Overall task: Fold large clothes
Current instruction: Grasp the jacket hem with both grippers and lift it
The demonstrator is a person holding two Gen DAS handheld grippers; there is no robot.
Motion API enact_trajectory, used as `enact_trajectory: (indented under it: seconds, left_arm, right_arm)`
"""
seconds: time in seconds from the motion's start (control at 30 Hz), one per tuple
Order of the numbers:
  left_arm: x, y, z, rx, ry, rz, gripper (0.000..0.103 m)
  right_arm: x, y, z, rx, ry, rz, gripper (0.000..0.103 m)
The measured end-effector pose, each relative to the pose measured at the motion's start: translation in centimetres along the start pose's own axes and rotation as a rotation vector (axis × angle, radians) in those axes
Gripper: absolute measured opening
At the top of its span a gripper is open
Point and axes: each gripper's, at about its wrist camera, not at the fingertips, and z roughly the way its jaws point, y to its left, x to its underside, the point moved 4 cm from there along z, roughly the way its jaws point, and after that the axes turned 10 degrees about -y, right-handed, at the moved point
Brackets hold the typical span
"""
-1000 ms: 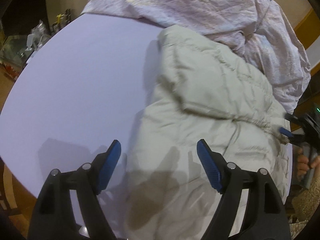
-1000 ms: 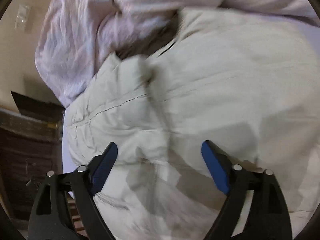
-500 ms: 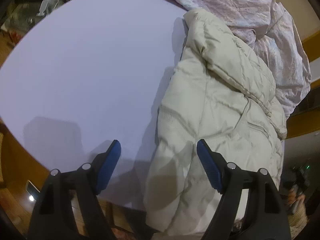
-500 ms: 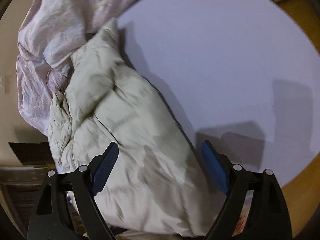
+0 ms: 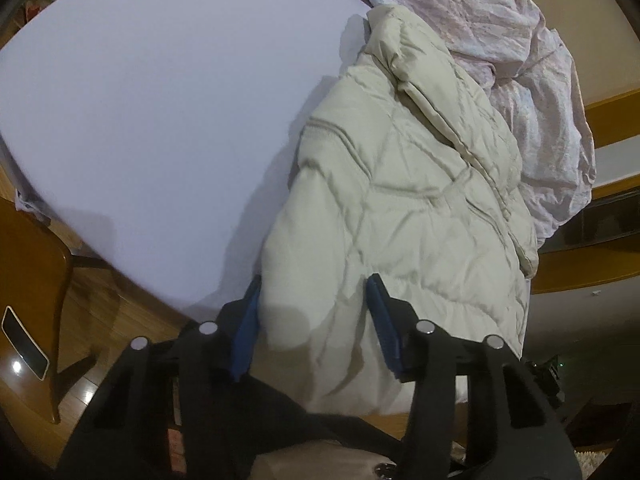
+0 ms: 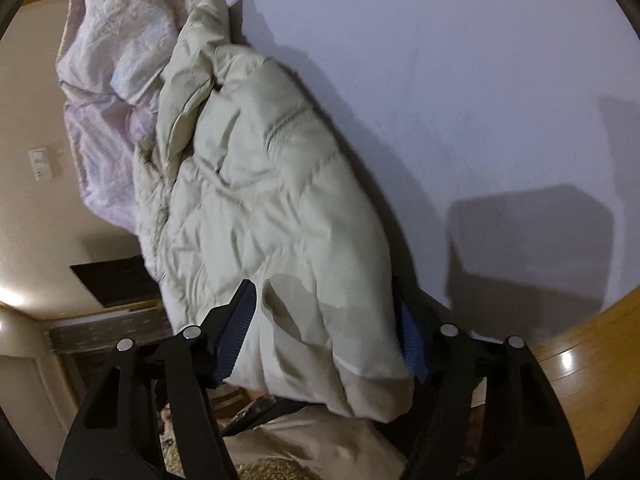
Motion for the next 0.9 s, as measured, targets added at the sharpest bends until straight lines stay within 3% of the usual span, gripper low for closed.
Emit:
enact_trajectory:
  seconds: [0.1,0.13,0.2,0.3,0.5,0.73,0.9]
  left_arm:
    - [0.6,-0.4,0.0,0.010,0.004,-0.003,0.041]
    - [0.6,-0.5,-0.1,0.015,0.001,-0.005,0.032]
    - [0.5,-0.9,-0.5,0.034,-0.007,-0.003,0.019]
    - [-0.5,-2.5,-1.9,0.061,-0.047,0.040,0.011]
    - [-4.9,-6.6,-5.1,0.163,-0.154,0.085,0.010]
    - [-11.3,-12.6,-6.6,0.229,-0.257,0.167,0.010]
    - [-16.5,-16.0,-6.1,0.273,-0.295,0.170,0.009]
  right_arm:
    - [1.0,0.1,0.4,-0.025,0.019,0.001,0.063]
    - [1.3,0.2,0.5,-0.026,0.028,-0.007,0.057]
    - [1.6,0.7,0.4,-0.027,0.022,-0.038,0.030]
    - [1.1,2.7,-0.8,-0.076,-0.040,-0.076,0.017]
    - [-1.9,9.5,-3.6,-0.132,-0.211,-0.212,0.014]
    - [-7.0,16.1,-3.6,-0.027,-0.342,-0.312,0.014]
    - [-10.4,20.8,-3.0,-0.010,-0.412,-0.393,0.014]
